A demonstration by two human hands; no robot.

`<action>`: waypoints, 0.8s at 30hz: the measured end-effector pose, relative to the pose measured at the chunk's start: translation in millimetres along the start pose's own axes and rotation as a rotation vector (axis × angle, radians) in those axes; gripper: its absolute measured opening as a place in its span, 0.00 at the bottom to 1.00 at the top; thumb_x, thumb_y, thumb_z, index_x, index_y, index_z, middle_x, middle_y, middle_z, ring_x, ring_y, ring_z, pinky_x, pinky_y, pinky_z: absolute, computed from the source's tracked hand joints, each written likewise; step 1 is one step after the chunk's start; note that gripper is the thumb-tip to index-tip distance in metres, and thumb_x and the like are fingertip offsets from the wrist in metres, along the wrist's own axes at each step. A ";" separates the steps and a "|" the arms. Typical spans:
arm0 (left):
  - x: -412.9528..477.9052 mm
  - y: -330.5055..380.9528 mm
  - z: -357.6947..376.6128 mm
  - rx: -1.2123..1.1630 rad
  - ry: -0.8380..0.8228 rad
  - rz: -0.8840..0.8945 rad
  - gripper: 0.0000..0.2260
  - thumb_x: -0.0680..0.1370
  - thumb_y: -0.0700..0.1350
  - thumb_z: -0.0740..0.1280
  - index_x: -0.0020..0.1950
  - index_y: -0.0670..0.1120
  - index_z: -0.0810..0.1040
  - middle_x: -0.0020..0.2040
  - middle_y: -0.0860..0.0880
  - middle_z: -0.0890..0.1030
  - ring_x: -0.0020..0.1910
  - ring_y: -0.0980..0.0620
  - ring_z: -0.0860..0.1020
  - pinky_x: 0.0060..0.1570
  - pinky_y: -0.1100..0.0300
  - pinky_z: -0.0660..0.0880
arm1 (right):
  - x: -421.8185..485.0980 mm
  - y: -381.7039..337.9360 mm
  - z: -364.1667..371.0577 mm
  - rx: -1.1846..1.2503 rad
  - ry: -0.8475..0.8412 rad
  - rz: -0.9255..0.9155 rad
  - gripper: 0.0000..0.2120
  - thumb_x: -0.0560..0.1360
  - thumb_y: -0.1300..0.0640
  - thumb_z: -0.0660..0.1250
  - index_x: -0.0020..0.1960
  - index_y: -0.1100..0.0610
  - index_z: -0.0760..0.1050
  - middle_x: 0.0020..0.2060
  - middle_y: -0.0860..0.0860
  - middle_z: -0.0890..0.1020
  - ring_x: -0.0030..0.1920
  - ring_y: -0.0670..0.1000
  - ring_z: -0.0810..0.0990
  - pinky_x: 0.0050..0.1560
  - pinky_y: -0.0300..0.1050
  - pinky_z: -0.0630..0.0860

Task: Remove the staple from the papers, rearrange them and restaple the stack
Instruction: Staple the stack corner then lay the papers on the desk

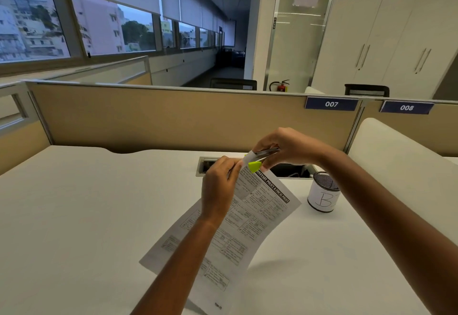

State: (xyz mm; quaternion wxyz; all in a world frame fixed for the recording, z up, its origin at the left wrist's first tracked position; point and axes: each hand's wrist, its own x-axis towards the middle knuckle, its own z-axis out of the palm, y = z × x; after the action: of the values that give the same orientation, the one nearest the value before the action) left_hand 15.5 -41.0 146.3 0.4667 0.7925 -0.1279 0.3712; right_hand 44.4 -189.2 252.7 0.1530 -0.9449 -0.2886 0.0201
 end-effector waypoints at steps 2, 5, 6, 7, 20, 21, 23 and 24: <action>-0.1 2.4 0.3 -0.001 -0.014 0.022 0.08 0.75 0.41 0.64 0.44 0.37 0.79 0.40 0.39 0.81 0.37 0.51 0.76 0.35 0.58 0.75 | 0.9 -2.2 1.6 -0.070 0.021 -0.015 0.17 0.67 0.57 0.73 0.55 0.56 0.78 0.51 0.53 0.83 0.44 0.49 0.78 0.38 0.35 0.72; 0.2 3.5 0.1 -0.014 -0.021 0.020 0.08 0.75 0.41 0.64 0.43 0.36 0.79 0.40 0.40 0.81 0.36 0.51 0.76 0.34 0.64 0.72 | 0.6 -4.5 3.7 -0.182 0.053 -0.009 0.14 0.67 0.54 0.73 0.52 0.52 0.79 0.47 0.50 0.84 0.41 0.48 0.78 0.36 0.39 0.72; -0.2 3.1 0.2 -0.020 -0.023 0.016 0.08 0.75 0.41 0.64 0.43 0.36 0.79 0.40 0.40 0.81 0.36 0.50 0.77 0.35 0.62 0.73 | 0.7 -5.3 4.6 -0.217 0.058 -0.009 0.14 0.67 0.53 0.73 0.52 0.52 0.79 0.47 0.50 0.84 0.41 0.48 0.77 0.36 0.38 0.72; -0.8 3.1 0.4 -0.021 -0.027 0.008 0.08 0.75 0.41 0.64 0.43 0.36 0.79 0.40 0.40 0.81 0.36 0.48 0.77 0.35 0.59 0.75 | 1.2 -5.9 5.6 -0.245 0.058 -0.011 0.14 0.67 0.52 0.73 0.52 0.52 0.79 0.47 0.50 0.84 0.41 0.47 0.77 0.37 0.39 0.74; -0.6 1.6 3.6 -0.139 -0.254 -0.157 0.12 0.71 0.49 0.70 0.48 0.42 0.77 0.43 0.46 0.77 0.39 0.54 0.76 0.38 0.61 0.76 | 4.0 -13.8 15.3 -0.486 0.109 -0.114 0.11 0.71 0.53 0.69 0.53 0.53 0.78 0.48 0.50 0.84 0.48 0.51 0.81 0.53 0.51 0.76; -0.4 1.3 3.4 -0.153 -0.241 -0.151 0.11 0.71 0.48 0.70 0.47 0.41 0.78 0.42 0.47 0.77 0.38 0.55 0.75 0.37 0.64 0.75 | 3.9 -13.7 17.0 -0.489 0.124 -0.123 0.11 0.72 0.53 0.68 0.53 0.53 0.78 0.48 0.50 0.84 0.48 0.51 0.80 0.54 0.50 0.75; -0.4 -0.1 3.2 -0.159 -0.199 -0.139 0.10 0.71 0.47 0.69 0.45 0.41 0.78 0.40 0.47 0.77 0.37 0.56 0.74 0.35 0.66 0.73 | 3.5 -13.2 21.8 -0.497 0.176 -0.138 0.09 0.73 0.54 0.66 0.53 0.53 0.78 0.48 0.50 0.84 0.50 0.52 0.79 0.55 0.47 0.70; -0.9 -0.8 3.7 -0.161 -0.174 -0.135 0.09 0.71 0.46 0.69 0.45 0.40 0.78 0.40 0.47 0.77 0.37 0.54 0.75 0.36 0.65 0.73 | 3.0 -12.9 24.6 -0.500 0.207 -0.148 0.09 0.73 0.55 0.65 0.53 0.53 0.78 0.49 0.50 0.83 0.51 0.52 0.79 0.55 0.47 0.68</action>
State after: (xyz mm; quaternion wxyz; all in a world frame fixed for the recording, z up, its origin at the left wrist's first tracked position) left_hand 17.1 -43.7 144.1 0.5399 0.7884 -0.1439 0.2573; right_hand 36.8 -170.5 233.3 -0.0553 -0.9267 -0.3356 -0.1595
